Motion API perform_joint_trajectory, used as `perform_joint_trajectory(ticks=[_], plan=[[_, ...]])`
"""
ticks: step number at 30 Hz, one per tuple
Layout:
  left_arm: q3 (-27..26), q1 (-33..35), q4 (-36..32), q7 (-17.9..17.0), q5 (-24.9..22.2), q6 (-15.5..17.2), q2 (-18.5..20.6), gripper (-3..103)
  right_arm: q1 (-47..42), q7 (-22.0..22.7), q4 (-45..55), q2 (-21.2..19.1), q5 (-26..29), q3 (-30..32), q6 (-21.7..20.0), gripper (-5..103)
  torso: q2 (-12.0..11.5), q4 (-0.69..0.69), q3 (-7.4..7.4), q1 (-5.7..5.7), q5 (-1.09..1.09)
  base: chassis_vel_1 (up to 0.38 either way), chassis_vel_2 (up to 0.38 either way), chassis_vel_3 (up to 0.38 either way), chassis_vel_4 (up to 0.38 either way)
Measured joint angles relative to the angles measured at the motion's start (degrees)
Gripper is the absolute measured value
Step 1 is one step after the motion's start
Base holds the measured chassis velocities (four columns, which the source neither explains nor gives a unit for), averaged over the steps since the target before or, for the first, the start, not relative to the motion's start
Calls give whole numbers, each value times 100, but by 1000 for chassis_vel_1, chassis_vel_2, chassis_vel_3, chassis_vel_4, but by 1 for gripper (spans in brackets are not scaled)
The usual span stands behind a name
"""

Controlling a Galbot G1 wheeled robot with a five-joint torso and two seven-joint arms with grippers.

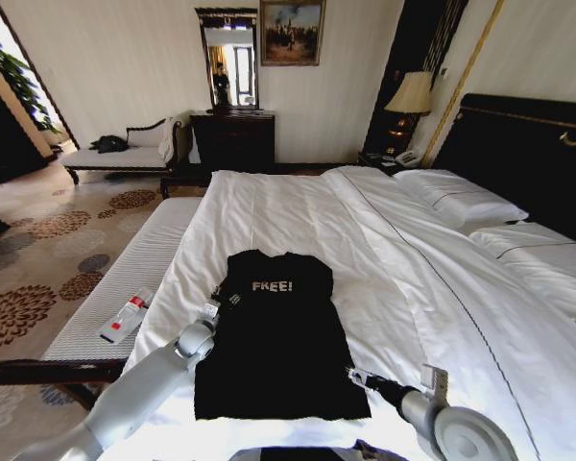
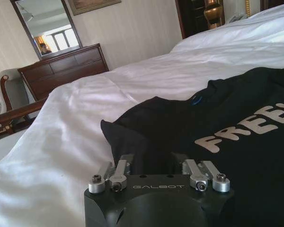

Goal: Fold the clothes on the bed.

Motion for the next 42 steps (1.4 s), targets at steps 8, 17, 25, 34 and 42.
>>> perform_joint_trajectory(ticks=[8, 17, 25, 34, 42], plan=[[15, 9, 10, 20, -23, -1, 33, 18, -6, 21, 34, -21, 61, 43, 0, 100, 0, 0, 0, 0, 0, 0, 0, 0, 0], [-8, 133, -31, 73, -26, 6, 116, 0, -2, 34, 52, -25, 102, 51, 0, 100, 0, 0, 0, 0, -1, 0, 0, 0, 0], [-84, 120, -59, 23, -49, 5, 103, 0, -14, 40, 60, -11, 104, 50, 0, 100, 0, 0, 0, 0, 0, 0, 0, 0, 0], [-463, 201, -256, -86, -246, 2, 177, 0, 0, 41, 63, -10, 98, 45, 0, 100, 0, 0, 0, 0, -1, 0, 0, 0, 0], [-1079, 504, -367, -139, -526, 35, 282, 0, 322, 7, 48, -385, 308, 225, 0, 100, 0, 0, 0, 0, -1, 0, 0, 0, 0]])
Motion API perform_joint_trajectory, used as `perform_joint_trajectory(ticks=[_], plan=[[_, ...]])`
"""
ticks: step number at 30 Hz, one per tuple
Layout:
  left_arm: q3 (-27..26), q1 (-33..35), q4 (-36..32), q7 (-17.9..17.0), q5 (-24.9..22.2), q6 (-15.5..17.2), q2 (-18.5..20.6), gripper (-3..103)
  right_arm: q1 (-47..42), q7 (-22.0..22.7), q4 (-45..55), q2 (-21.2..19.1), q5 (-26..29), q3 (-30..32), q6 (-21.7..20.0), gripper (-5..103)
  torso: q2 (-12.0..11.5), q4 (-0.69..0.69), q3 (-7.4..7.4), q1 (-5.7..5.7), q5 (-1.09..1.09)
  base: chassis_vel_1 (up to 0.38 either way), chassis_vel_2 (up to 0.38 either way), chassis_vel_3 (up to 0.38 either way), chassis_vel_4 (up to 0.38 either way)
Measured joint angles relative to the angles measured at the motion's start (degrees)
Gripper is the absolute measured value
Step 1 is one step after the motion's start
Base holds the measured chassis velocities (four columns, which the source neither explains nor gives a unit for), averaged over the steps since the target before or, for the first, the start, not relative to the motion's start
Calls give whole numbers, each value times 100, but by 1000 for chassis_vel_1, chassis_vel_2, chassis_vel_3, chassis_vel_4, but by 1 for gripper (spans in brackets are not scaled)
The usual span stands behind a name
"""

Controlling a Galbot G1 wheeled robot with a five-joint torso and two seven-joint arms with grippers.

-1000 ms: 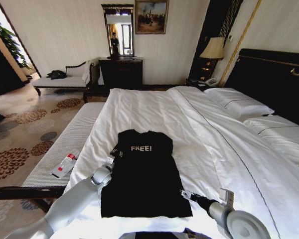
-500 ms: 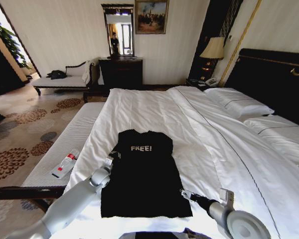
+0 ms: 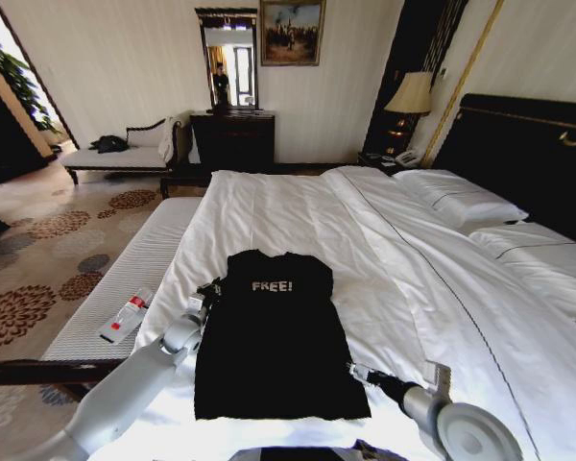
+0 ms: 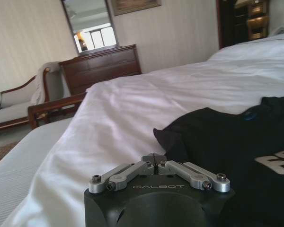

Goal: Fold the clothes on the bed.

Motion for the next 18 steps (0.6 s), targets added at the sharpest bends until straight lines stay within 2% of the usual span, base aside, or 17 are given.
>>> perform_joint_trajectory(ticks=[12, 18], plan=[[-547, 162, 38, -47, -423, 41, 144, 0, 933, 40, -195, -607, 550, 59, 7, 100, 0, -1, 0, 0, 0, 0, 0, 0, 0], [-624, 127, 127, -85, -563, 56, 175, 0, 1791, 14, -623, -952, 843, -293, 117, 100, 0, 0, 0, 0, 0, 0, 0, 0, 0]])
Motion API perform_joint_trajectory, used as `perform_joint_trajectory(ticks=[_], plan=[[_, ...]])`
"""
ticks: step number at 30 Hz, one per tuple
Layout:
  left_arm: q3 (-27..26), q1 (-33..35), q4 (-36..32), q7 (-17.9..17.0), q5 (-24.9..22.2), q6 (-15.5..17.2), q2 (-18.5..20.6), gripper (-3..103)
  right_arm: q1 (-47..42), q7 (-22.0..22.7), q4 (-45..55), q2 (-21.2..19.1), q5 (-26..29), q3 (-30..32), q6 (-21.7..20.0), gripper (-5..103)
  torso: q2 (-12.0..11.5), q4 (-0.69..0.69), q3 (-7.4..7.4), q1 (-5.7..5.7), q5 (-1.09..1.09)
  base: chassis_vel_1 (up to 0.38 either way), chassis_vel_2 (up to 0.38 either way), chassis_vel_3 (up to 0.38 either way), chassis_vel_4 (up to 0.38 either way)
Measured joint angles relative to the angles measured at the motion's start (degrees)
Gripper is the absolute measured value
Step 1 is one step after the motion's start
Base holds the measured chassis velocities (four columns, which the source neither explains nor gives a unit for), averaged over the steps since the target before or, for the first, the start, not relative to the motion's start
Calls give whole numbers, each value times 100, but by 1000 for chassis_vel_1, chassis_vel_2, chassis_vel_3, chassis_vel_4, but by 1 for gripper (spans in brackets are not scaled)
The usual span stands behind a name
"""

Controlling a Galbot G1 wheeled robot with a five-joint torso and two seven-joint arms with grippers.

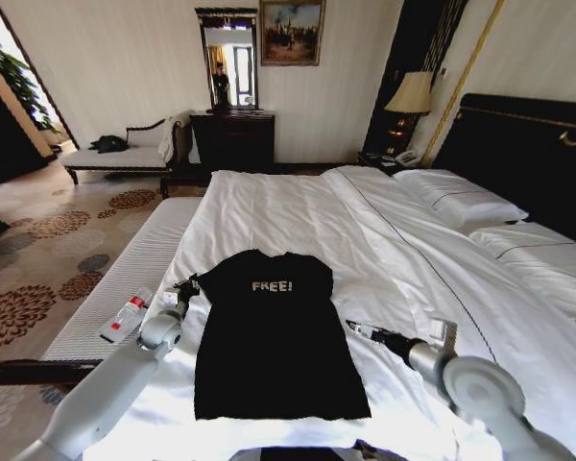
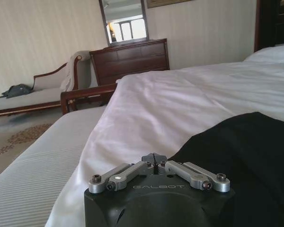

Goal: Fold the clothes on the bed.

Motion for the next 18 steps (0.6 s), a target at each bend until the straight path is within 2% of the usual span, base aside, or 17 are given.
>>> perform_joint_trajectory(ticks=[3, 4, 6, 9, 14, 18], plan=[[-49, 1, 71, -25, -47, 9, 29, 0, 810, -25, -525, -173, 426, -397, 73, 100, 0, 0, 0, 0, 0, 0, 0, 0, 0], [-80, 5, 137, -39, -81, 10, 50, 0, 1325, -152, -928, -224, 529, -659, 137, 100, 0, 1, 0, 0, 1, 0, 0, 0, 0], [-99, 5, 178, -45, -98, 11, 59, 0, 1553, -239, -1138, -240, 535, -796, 172, 100, 0, 2, 0, 0, 0, 0, 0, 0, 0], [-119, -91, 383, -62, -146, 11, 44, 0, 2453, -604, -1986, -231, 431, -1419, 285, 100, 0, 3, 1, 0, -1, 0, 0, 0, 0], [-73, -388, 730, -72, -195, -2, -151, 0, 3094, -834, -2647, -88, 235, -2026, 379, 100, 0, 2, 1, 1, 0, 0, 0, 0, 0], [-31, -567, 945, -62, -201, -36, -317, 0, 3157, -875, -2712, -36, 180, -2130, 391, 100, -1, 0, 1, 1, 1, 0, 0, 0, 0]])
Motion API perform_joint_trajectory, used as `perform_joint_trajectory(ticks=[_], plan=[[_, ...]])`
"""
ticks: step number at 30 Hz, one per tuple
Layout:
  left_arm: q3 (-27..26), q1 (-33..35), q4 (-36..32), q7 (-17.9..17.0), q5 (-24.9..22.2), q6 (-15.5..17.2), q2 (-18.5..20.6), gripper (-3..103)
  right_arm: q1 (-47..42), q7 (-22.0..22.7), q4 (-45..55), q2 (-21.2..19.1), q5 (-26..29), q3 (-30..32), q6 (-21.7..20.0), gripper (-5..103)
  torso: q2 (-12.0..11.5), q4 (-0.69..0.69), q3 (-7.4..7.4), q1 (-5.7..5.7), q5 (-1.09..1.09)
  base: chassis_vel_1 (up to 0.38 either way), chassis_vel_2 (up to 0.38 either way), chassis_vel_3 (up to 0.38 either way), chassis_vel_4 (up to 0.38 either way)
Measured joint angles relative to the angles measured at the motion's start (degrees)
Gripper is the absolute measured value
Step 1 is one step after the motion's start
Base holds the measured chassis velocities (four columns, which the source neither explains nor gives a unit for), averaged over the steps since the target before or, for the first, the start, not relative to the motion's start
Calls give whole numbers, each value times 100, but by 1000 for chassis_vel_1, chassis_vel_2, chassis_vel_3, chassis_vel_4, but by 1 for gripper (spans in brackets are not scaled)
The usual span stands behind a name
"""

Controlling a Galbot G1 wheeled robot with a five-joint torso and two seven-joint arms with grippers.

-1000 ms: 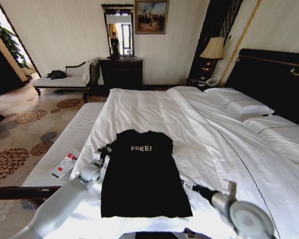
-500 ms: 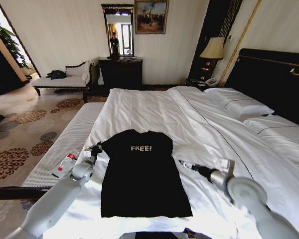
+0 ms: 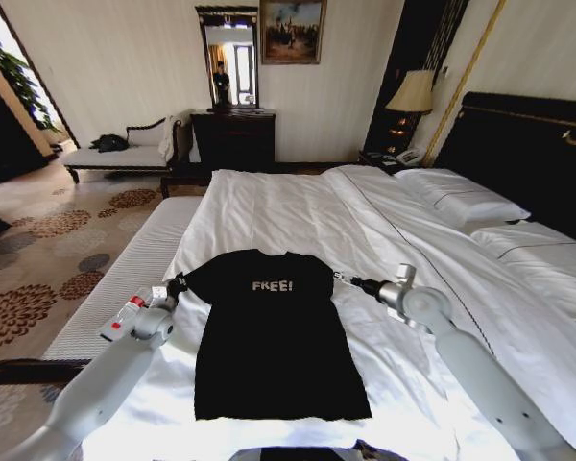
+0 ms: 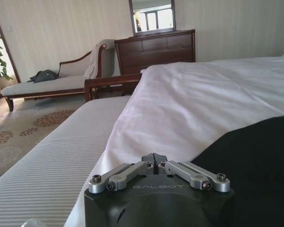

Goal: Fold the clothes on the bed.

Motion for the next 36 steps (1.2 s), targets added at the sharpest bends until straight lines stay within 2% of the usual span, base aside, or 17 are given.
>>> perform_joint_trajectory(ticks=[6, 12, 24, 36], plan=[[109, -447, 636, 104, 28, -97, -330, 0, -102, -40, 17, 26, -56, 28, 1, 100, 0, -1, 0, -1, 0, 0, 0, 0, 0], [209, -801, 1109, 196, -3, -158, -391, 0, -145, -54, 41, 17, -21, 107, -11, 100, 0, -1, 0, -1, 0, 0, 0, 0, 0], [165, -523, 1006, 258, -3, -205, -213, 0, 135, 3, -74, -24, 190, -29, -46, 100, 1, 1, -1, -1, -1, 0, 0, 0, 0], [129, -666, 1222, 256, 16, -219, -223, -2, 543, -40, -587, 91, 302, -312, -51, 100, 1, 0, -1, -1, -1, 0, 0, 0, 0]])
